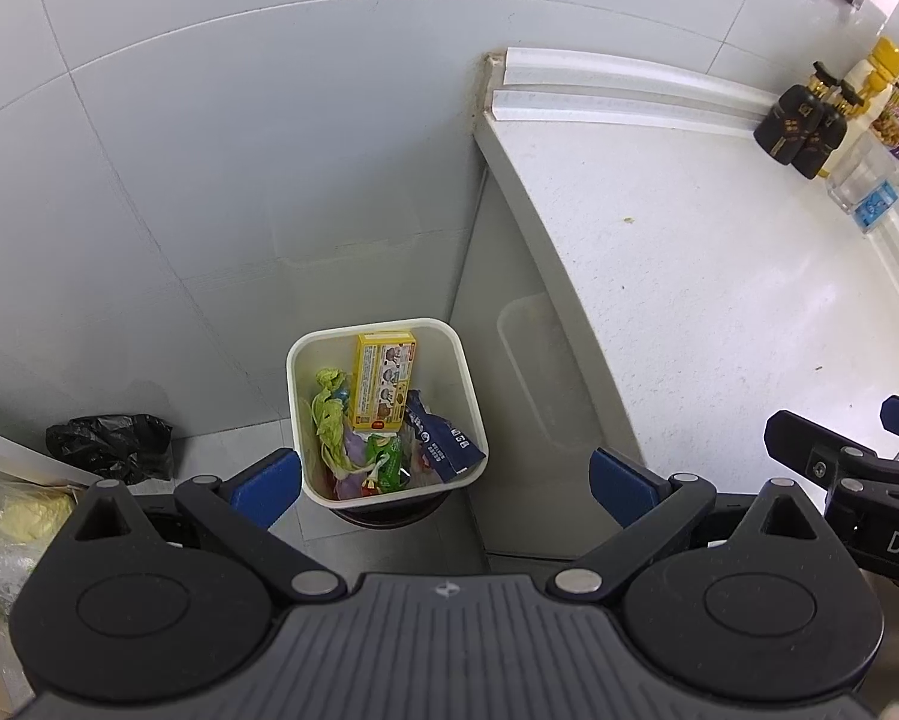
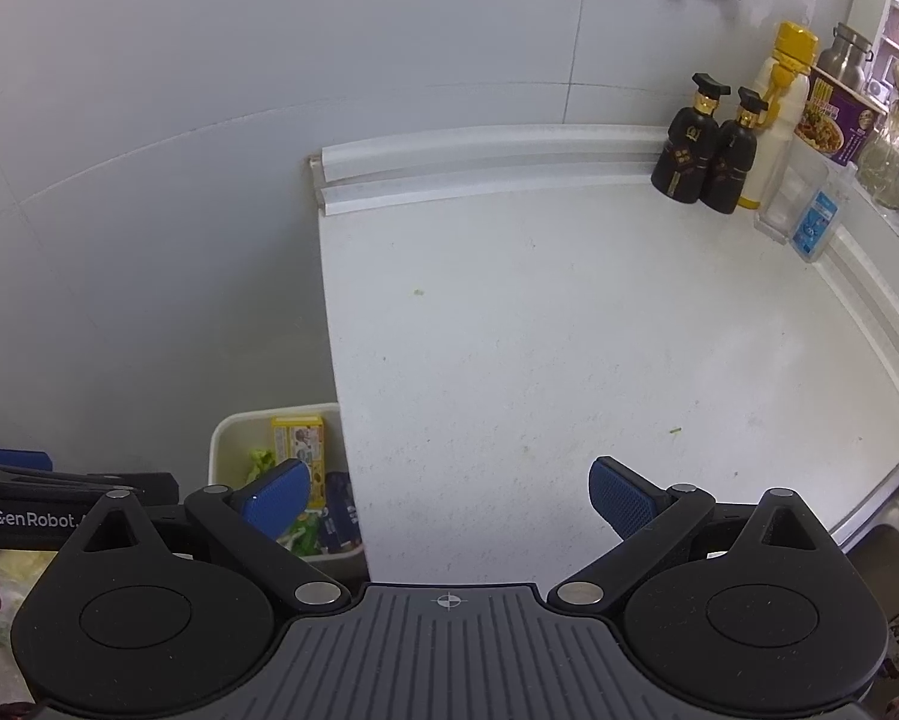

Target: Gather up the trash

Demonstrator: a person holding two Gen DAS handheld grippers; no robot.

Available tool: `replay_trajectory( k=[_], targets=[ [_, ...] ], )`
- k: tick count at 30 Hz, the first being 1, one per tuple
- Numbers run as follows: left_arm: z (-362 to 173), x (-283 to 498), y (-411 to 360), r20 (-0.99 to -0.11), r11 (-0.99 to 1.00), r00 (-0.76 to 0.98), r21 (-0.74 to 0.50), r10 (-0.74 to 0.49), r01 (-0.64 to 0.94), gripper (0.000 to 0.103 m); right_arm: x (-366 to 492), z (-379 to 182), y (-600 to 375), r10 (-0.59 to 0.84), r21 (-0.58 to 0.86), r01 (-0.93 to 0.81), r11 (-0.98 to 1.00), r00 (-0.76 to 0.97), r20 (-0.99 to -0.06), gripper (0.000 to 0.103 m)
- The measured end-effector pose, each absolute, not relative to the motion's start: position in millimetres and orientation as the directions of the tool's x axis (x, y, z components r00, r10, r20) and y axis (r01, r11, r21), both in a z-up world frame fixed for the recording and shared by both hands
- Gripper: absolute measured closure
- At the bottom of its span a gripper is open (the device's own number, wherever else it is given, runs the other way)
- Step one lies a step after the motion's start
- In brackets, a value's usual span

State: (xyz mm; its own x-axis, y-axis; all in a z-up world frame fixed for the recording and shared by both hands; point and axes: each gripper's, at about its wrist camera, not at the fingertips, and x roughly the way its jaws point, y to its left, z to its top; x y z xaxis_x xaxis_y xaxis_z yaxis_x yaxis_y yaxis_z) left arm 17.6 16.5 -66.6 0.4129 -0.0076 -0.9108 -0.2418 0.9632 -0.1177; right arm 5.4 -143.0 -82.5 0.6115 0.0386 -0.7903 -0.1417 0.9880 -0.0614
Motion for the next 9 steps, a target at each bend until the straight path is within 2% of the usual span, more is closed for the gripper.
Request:
replay_trajectory(
  k=[9],
  targets=[
    [-69.6, 18.7, 18.1, -0.914, 0.964, 0.405, -0.133, -0.029, -0.232, 0.001, 10.1, -89.8, -141.5, 0.034, -0.062, -0.137, 0.989, 0.603, -0.797, 0.002]
  ],
)
